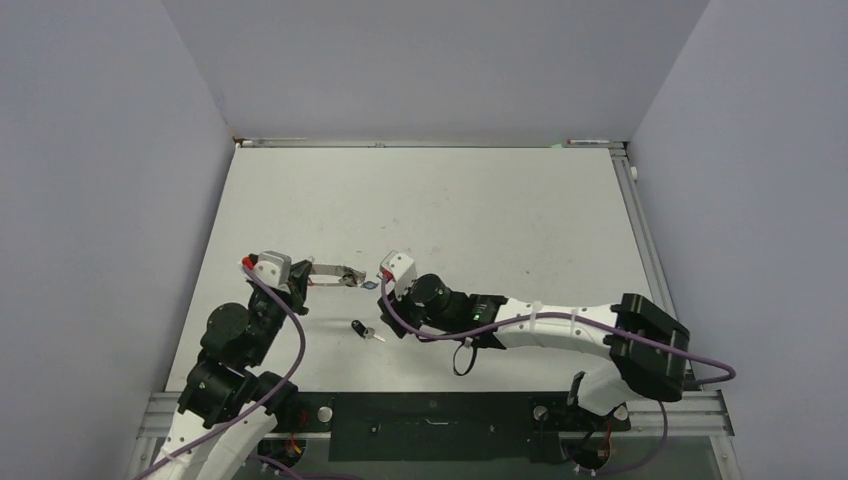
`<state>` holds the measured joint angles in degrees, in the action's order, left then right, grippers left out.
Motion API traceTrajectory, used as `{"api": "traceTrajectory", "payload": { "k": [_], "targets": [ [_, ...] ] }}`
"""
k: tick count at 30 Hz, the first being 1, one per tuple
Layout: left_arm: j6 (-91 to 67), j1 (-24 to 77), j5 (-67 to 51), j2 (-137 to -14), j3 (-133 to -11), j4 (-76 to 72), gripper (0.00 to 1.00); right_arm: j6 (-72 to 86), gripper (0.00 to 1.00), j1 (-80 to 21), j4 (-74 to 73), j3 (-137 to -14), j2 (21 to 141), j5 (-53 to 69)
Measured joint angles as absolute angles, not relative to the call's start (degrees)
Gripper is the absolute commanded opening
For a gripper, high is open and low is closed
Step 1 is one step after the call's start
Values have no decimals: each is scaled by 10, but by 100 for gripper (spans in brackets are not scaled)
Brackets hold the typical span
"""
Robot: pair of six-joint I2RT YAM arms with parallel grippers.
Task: Put the keys on the keyring
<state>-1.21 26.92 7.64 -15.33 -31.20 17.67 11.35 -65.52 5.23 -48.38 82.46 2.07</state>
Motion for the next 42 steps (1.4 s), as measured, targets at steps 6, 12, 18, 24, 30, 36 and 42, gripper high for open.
{"api": "traceTrajectory", "payload": {
  "k": [6, 12, 18, 24, 30, 36, 42],
  "targets": [
    [-11, 269, 108, -144, -312, 183, 0, 247, 46, -713, 41, -540, 928, -119],
    [-11, 263, 143, -143, -312, 187, 0, 366, 46, -772, 11, -605, 1008, -219],
    [-13, 260, 195, -143, -312, 188, 0, 448, 43, -808, -12, -662, 1059, -291],
    [-13, 256, 220, -137, -312, 195, 0, 499, 37, -811, -37, -680, 1090, -328],
    [-13, 254, 225, -132, -312, 199, 0, 520, 34, -809, -52, -692, 1121, -338],
    [-14, 254, 225, -132, -312, 200, 0, 523, 30, -809, -60, -710, 1148, -344],
    [-15, 254, 225, -132, -312, 200, 0, 522, 20, -809, -64, -721, 1159, -348]
  ]
}}
